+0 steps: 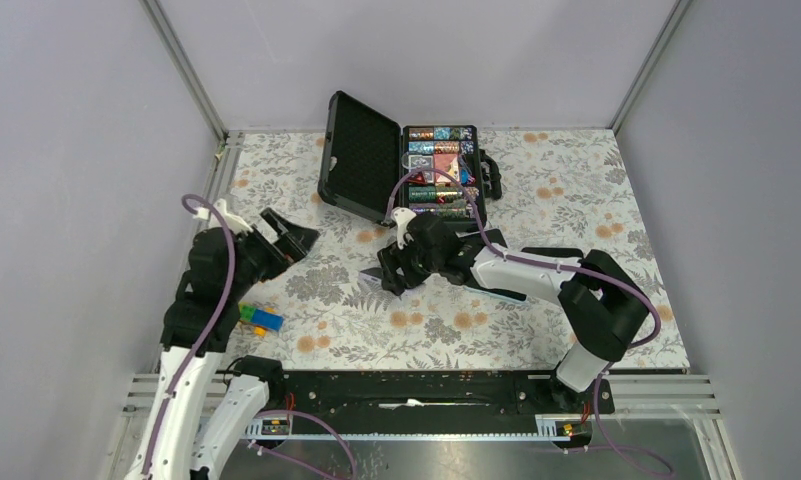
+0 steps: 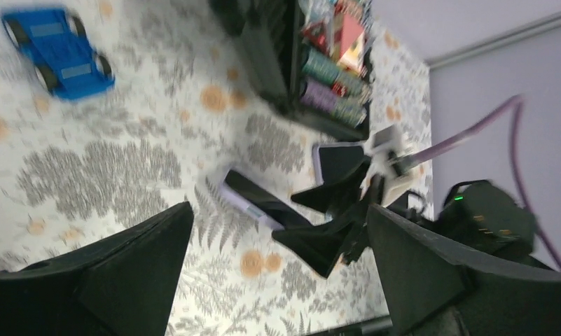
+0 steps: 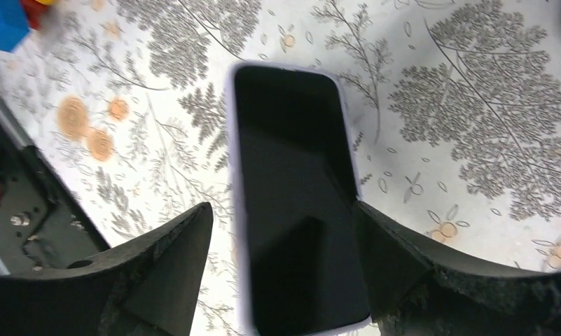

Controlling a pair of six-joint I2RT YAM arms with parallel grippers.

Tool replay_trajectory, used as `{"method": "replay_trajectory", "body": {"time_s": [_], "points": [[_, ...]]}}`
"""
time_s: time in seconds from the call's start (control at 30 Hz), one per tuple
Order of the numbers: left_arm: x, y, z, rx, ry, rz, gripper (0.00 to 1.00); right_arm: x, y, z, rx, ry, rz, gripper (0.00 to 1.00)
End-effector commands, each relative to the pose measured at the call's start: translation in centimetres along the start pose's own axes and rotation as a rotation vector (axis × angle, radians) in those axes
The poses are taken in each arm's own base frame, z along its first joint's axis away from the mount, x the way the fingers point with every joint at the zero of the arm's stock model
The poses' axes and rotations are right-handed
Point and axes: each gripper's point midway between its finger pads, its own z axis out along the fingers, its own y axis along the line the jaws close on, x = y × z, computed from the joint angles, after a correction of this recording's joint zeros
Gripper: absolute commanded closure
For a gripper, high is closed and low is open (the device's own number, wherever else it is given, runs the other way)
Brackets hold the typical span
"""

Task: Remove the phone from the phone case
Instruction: Pick up the phone at the center of the board.

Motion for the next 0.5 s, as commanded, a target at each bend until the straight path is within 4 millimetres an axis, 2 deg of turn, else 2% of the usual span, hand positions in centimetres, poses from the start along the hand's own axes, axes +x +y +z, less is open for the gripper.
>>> {"method": "replay_trajectory", "body": {"time_s": [0.0, 0.1, 0.2, 0.3, 0.37, 0.4, 0.47], "points": [[3.8, 0.3, 1.8, 0.067, 0.11, -0.16, 0.01, -1.8, 2.4, -0.5, -0.111, -0.07, 0.096, 0.62], [6.1, 1.7, 2.9, 0.053, 0.157, -0.259, 0.02, -0.2, 1.9, 0.0, -0.087, -0.015, 0.141, 0.62], [7.5, 3.4, 3.8, 0.007, 0.164, -0.33, 0.02, 1.4, 1.0, 0.4, -0.04, 0.033, 0.163, 0.59], [8.1, 4.1, 4.5, -0.005, 0.167, -0.349, 0.02, 3.3, 0.1, 0.3, 0.029, 0.105, 0.106, 0.34], [8.5, 4.5, 4.9, -0.015, 0.177, -0.342, 0.02, 4.0, 0.0, 0.1, 0.058, 0.13, 0.042, 0.08], [8.6, 4.6, 5.1, -0.018, 0.182, -0.333, 0.02, 4.2, 0.0, 0.0, 0.057, 0.146, 0.022, 0.01], [8.7, 5.0, 5.4, -0.034, 0.191, -0.313, 0.02, 4.8, -0.6, 0.1, 0.087, 0.194, -0.011, 0.0]]}}
